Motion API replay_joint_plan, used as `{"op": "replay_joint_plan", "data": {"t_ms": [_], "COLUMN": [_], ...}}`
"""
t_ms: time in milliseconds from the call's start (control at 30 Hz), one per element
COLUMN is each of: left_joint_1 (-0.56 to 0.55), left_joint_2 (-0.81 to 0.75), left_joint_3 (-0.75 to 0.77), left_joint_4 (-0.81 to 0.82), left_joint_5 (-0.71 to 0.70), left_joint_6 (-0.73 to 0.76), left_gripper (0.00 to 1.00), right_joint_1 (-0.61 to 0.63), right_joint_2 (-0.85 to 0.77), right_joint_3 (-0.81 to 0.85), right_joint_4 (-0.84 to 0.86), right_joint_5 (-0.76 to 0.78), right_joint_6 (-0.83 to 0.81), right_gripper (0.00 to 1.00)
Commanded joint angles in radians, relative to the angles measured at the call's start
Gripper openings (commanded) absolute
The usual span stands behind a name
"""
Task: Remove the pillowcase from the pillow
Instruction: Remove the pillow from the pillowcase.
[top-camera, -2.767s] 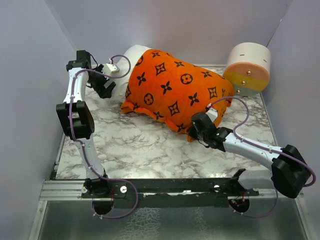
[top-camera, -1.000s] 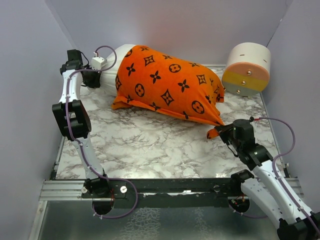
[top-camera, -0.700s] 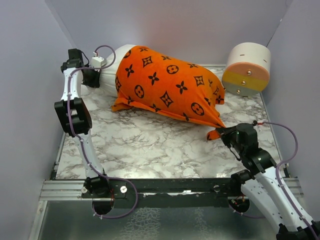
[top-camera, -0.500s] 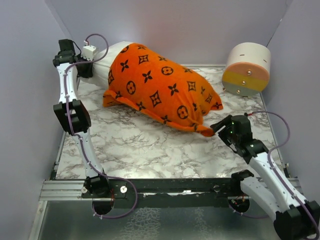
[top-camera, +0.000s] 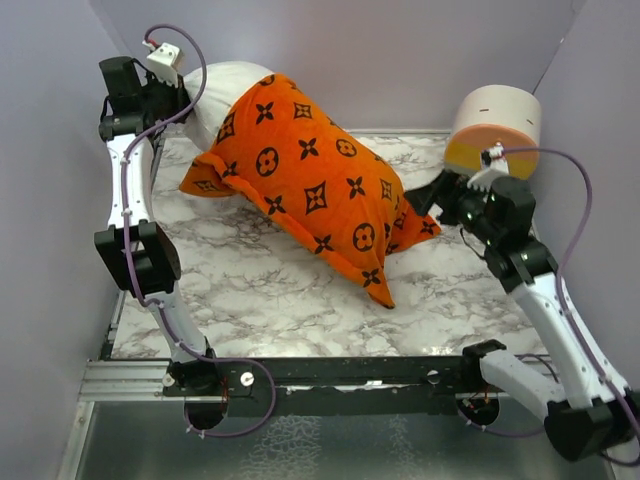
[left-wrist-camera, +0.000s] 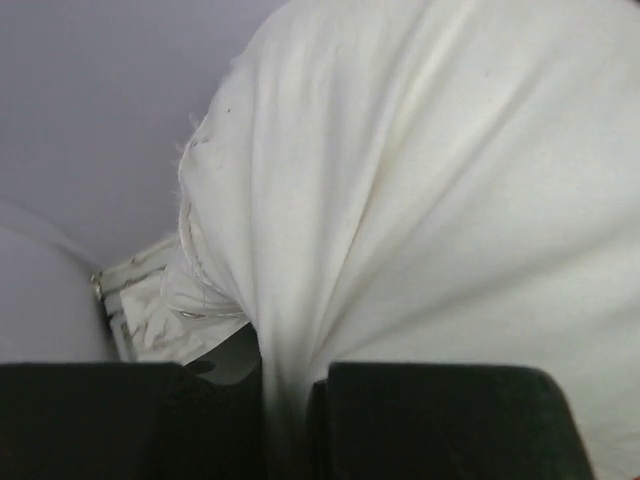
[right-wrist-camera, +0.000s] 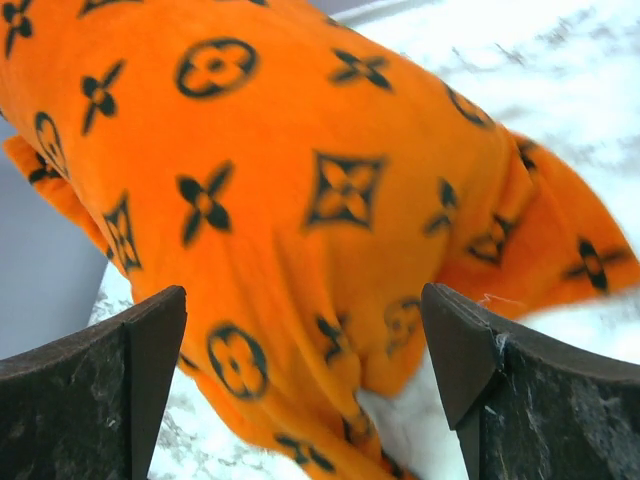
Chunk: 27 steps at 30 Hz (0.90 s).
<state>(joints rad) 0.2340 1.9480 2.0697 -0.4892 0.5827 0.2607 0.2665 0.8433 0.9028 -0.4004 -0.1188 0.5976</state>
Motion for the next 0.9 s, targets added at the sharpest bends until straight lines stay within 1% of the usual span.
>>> {"op": "replay_joint_plan", "data": {"t_ms": [0, 100, 167, 233, 300, 367, 467, 567, 667, 733, 800, 867], "left_joint_1": [-0.015, -0.016, -0.018, -0.018, -0.019, -0.021, -0.028, -0.045, -0.085, -0.117, -0.156, -0.203], "left_joint_2": [-0.117, -0.110, -0.109, -0.114, -0.119, -0.114, -0.085, -0.051, -0.008, 0.029, 0.072, 0.114], "left_joint_3": [0.078, 0.129, 0.135, 0.123, 0.107, 0.110, 0.138, 0.177, 0.238, 0.296, 0.393, 0.504], "left_joint_4": [0.445, 0.527, 0.582, 0.623, 0.645, 0.651, 0.652, 0.644, 0.619, 0.608, 0.584, 0.570], "left_joint_5": [0.272, 0.320, 0.348, 0.379, 0.390, 0.395, 0.394, 0.374, 0.347, 0.330, 0.314, 0.311], "left_joint_6": [-0.256, -0.376, -0.436, -0.461, -0.467, -0.468, -0.465, -0.450, -0.431, -0.435, -0.424, -0.391], "left_gripper": [0.00, 0.00, 0.00, 0.00, 0.00, 0.00, 0.00, 0.00, 0.00, 0.00, 0.00, 0.00], "right_joint_1": [-0.004, -0.010, -0.030, -0.052, -0.070, -0.073, -0.045, 0.023, 0.096, 0.133, 0.154, 0.166], "right_joint_2": [0.293, 0.526, 0.668, 0.792, 0.901, 1.011, 1.187, 1.241, 1.256, 1.261, 1.223, 1.140], "right_joint_3": [0.200, 0.417, 0.543, 0.652, 0.705, 0.731, 0.771, 0.733, 0.673, 0.648, 0.602, 0.558], "right_joint_4": [0.219, 0.243, 0.273, 0.314, 0.412, 0.520, 0.609, 0.712, 0.876, 1.011, 1.155, 1.198], "right_joint_5": [-0.202, -0.225, -0.266, -0.309, -0.397, -0.525, -0.694, -0.777, -0.827, -0.858, -0.858, -0.802], "right_joint_6": [-0.156, -0.182, -0.155, -0.108, -0.047, 0.019, 0.076, 0.070, 0.124, 0.205, 0.273, 0.247], "right_gripper": [1.00, 1.00, 1.00, 1.00, 1.00, 1.00, 1.00, 1.00, 0.99, 0.91, 0.84, 0.81]}}
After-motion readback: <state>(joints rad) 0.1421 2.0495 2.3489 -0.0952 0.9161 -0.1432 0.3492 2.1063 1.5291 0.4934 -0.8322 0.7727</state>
